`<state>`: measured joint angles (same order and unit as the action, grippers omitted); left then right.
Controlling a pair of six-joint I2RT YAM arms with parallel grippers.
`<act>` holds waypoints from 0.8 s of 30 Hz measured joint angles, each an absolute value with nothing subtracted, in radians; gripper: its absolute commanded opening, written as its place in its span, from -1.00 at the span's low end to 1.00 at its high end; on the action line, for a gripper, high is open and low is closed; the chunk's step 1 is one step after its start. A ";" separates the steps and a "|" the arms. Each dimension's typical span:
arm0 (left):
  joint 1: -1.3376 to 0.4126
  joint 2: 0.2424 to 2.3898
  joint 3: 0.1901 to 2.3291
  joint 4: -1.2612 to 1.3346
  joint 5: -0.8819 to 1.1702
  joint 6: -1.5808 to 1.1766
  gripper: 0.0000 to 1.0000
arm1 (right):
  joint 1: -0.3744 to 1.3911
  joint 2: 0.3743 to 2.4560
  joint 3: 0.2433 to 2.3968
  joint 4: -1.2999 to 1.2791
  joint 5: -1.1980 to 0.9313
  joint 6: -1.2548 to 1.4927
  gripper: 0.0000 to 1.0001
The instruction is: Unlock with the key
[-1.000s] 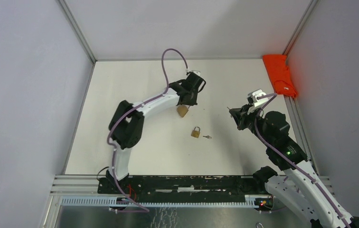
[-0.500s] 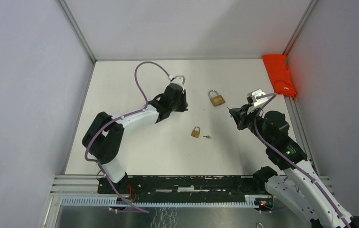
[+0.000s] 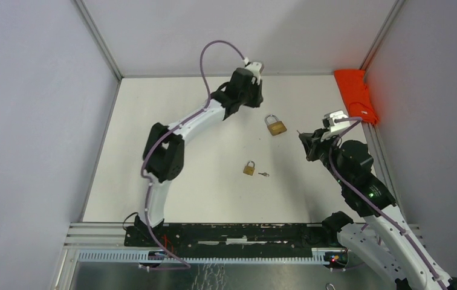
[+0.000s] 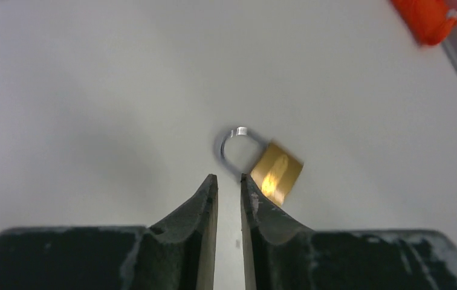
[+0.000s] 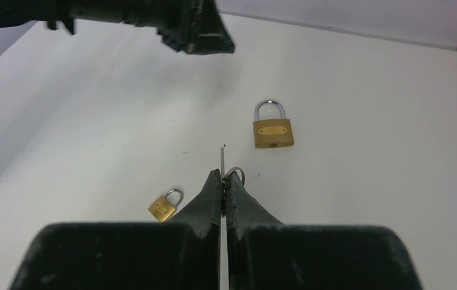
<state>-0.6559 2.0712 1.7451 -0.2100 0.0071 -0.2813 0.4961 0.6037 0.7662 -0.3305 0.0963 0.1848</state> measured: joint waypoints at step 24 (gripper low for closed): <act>-0.685 2.494 2.101 -0.361 0.049 -0.218 -0.05 | 0.496 0.662 0.790 -0.338 0.133 0.187 -1.00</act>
